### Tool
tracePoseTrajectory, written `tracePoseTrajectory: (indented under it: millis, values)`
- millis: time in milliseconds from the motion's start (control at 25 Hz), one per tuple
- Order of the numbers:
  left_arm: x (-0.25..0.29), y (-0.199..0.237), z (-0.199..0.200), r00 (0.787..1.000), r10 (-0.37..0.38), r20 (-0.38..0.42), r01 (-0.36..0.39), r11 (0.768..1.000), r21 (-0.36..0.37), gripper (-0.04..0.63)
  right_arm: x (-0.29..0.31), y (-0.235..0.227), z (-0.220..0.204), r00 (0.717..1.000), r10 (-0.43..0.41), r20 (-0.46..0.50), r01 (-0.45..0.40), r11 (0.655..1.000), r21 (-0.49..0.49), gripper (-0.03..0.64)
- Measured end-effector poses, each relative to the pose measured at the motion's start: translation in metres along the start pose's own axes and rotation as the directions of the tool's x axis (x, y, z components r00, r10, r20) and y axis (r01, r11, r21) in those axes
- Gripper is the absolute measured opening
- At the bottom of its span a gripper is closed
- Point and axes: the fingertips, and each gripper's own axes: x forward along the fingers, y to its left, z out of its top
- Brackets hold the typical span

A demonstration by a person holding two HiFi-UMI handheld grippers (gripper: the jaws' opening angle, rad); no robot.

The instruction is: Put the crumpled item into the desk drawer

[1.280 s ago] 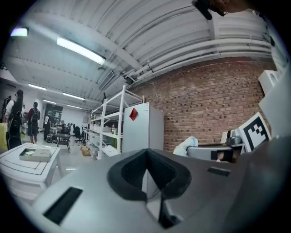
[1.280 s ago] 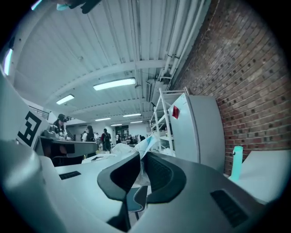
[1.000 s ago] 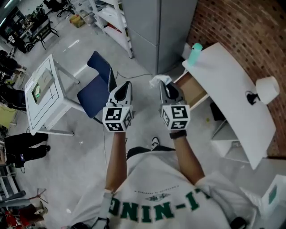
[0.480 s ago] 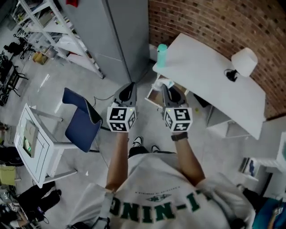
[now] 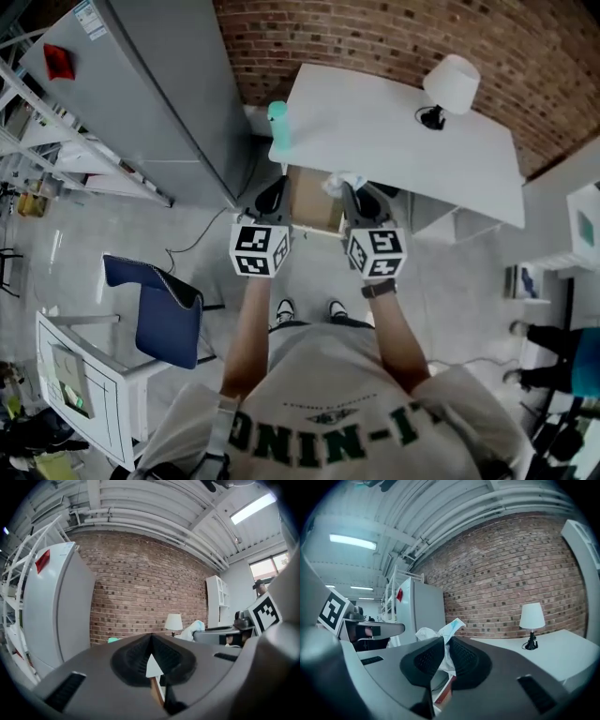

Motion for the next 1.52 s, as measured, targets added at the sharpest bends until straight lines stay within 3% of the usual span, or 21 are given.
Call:
tracePoseTrajectory:
  millis: [200,680,960,1320,1520]
  values:
    - [0.019,-0.021,-0.025,0.995,-0.085,-0.046,0.084,0.996,-0.036,-0.005,-0.01,-0.014,-0.021,0.998,-0.056,-0.042,0.057,0.998,0.021,0.032]
    - [0.061,-0.024,-0.091,0.987,-0.124,-0.1,0.117,0.99,-0.072,-0.005,0.011,-0.046,-0.106,0.973,-0.049,-0.224,0.063,0.997,0.054,0.032]
    - [0.077,-0.006,-0.134,0.982,-0.118,-0.147,0.105,0.99,-0.093,-0.005,0.048,-0.062,-0.171,0.941,-0.004,-0.339,0.032,0.997,0.077,0.032]
    - [0.096,0.016,-0.185,0.981,-0.117,-0.156,0.102,0.989,-0.103,-0.005,0.088,-0.068,-0.247,0.895,0.066,-0.442,-0.095,0.995,-0.043,0.032]
    - [0.11,0.027,-0.225,0.975,-0.124,-0.185,0.102,0.987,-0.123,-0.005,0.112,-0.08,-0.287,0.871,0.078,-0.485,-0.112,0.993,-0.042,0.032]
